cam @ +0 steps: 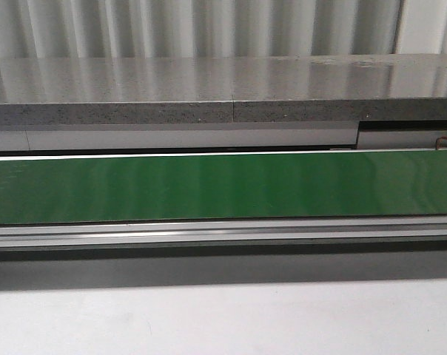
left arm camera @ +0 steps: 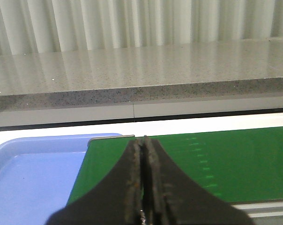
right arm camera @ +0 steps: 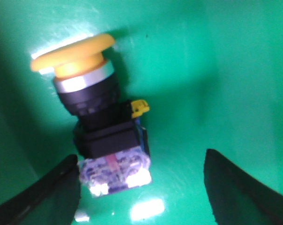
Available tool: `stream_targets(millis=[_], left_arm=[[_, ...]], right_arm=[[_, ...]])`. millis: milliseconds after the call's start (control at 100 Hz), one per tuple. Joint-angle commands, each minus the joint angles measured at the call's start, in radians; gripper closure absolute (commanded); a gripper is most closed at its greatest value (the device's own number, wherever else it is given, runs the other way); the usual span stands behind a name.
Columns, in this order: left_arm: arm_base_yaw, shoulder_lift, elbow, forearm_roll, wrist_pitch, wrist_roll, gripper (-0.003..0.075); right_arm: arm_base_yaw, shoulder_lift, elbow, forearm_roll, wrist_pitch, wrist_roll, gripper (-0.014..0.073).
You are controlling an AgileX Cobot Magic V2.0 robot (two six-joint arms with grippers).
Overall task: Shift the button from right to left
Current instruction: 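Lift the button and set it on the belt end, open right gripper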
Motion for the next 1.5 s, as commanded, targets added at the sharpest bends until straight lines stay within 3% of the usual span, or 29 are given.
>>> stream_targets(millis=[0,120,310,450,890,1210,1490], left_arm=[[-0.008,-0.032,0.04,-0.006,-0.076,-0.007,0.0741],[-0.008,-0.032,0.04,-0.006,-0.076,-0.007,0.0741],[-0.008,-0.032,0.04,-0.006,-0.076,-0.007,0.0741],[-0.008,-0.032,0.04,-0.006,-0.076,-0.007,0.0741],[-0.008,-0.032,0.04,-0.008,-0.076,-0.007,0.0741],[-0.008,-0.032,0.04,-0.008,-0.076,-0.007,0.0741],[-0.008,-0.032,0.04,-0.008,-0.076,-0.007,0.0741]], right_arm=[[-0.002,-0.016,-0.029,-0.009,-0.019,-0.016,0.0045],[-0.002,0.008,-0.029,-0.009,-0.029,-0.016,0.0081],[-0.002,0.008,-0.029,-0.009,-0.054,-0.018,0.0321],[-0.002,0.006,-0.029,-0.009,-0.058,-0.018,0.0422],[0.037,-0.226,-0.029,0.041,-0.023,-0.015,0.0428],[0.225,-0.327,-0.027,0.084,0.116,0.092,0.0428],[0.377,-0.296,-0.023,0.084,0.082,0.241,0.0428]])
